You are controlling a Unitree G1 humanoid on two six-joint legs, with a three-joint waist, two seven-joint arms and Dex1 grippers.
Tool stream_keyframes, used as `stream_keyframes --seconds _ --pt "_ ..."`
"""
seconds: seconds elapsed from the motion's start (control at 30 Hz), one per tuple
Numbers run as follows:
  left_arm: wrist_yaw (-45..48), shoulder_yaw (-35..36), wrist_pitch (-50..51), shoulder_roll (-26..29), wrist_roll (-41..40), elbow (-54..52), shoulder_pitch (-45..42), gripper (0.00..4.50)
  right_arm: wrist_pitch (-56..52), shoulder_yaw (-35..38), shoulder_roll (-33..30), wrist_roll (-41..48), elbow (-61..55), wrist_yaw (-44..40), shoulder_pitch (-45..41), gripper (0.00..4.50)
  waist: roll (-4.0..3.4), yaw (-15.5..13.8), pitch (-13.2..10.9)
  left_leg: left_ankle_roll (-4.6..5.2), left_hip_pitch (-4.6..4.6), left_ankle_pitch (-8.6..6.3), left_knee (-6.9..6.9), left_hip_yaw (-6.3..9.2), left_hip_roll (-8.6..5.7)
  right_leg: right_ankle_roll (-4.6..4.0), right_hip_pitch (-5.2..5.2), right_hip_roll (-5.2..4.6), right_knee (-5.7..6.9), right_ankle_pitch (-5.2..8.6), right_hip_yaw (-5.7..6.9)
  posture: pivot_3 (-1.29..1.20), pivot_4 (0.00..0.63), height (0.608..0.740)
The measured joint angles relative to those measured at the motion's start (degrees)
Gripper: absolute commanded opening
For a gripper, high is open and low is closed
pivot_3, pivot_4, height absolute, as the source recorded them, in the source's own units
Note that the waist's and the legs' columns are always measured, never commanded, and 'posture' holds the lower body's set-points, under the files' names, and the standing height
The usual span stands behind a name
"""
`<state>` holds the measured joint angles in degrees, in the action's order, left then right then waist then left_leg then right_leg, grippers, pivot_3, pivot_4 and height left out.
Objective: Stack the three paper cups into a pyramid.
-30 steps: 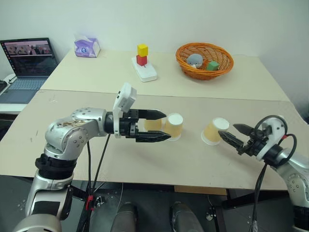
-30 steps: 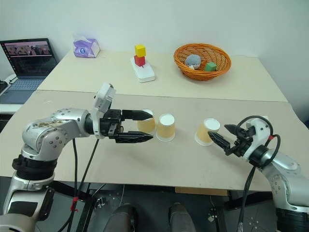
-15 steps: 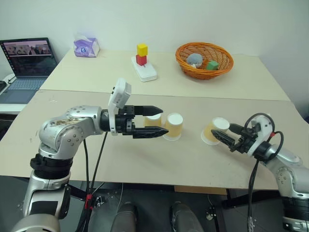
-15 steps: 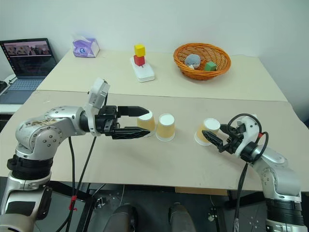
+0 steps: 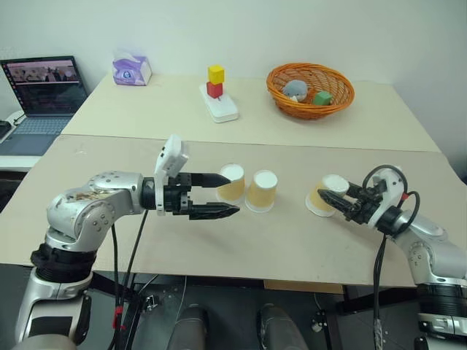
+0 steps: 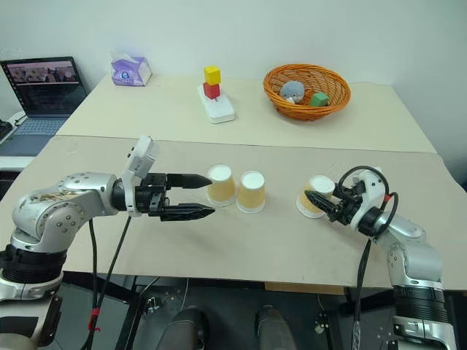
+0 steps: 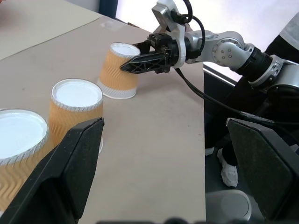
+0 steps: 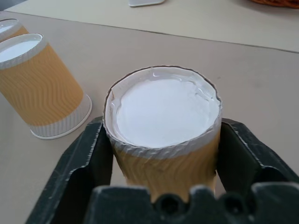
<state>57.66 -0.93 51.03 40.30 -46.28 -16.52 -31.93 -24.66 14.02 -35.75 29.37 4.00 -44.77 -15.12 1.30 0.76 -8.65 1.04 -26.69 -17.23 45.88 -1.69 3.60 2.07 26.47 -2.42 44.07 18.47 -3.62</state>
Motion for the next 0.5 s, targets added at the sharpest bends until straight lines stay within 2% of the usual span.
stream_keyframes --seconds 0.27,0.5 --pt "-2.2 2.5 -2.7 0.3 2.9 1.6 2.2 4.5 0.5 0.9 0.5 0.3 0.5 2.5 -4.8 2.6 -0.16 0.3 -0.1 0.0 0.0 0.0 0.0 -0.02 0.01 0.0 0.06 0.01 0.05 0.0 -0.03 0.0 0.15 0.666" --pt "-2.4 3.0 -3.5 0.4 3.7 2.4 4.4 4.5 -3.2 0.9 0.0 5.1 -3.3 1.4 -18.1 2.6 -0.38 0.2 -0.4 -0.03 -0.57 0.02 0.0 -0.04 0.01 -0.02 0.65 0.0 0.16 -0.02 -0.07 0.0 0.15 0.666"
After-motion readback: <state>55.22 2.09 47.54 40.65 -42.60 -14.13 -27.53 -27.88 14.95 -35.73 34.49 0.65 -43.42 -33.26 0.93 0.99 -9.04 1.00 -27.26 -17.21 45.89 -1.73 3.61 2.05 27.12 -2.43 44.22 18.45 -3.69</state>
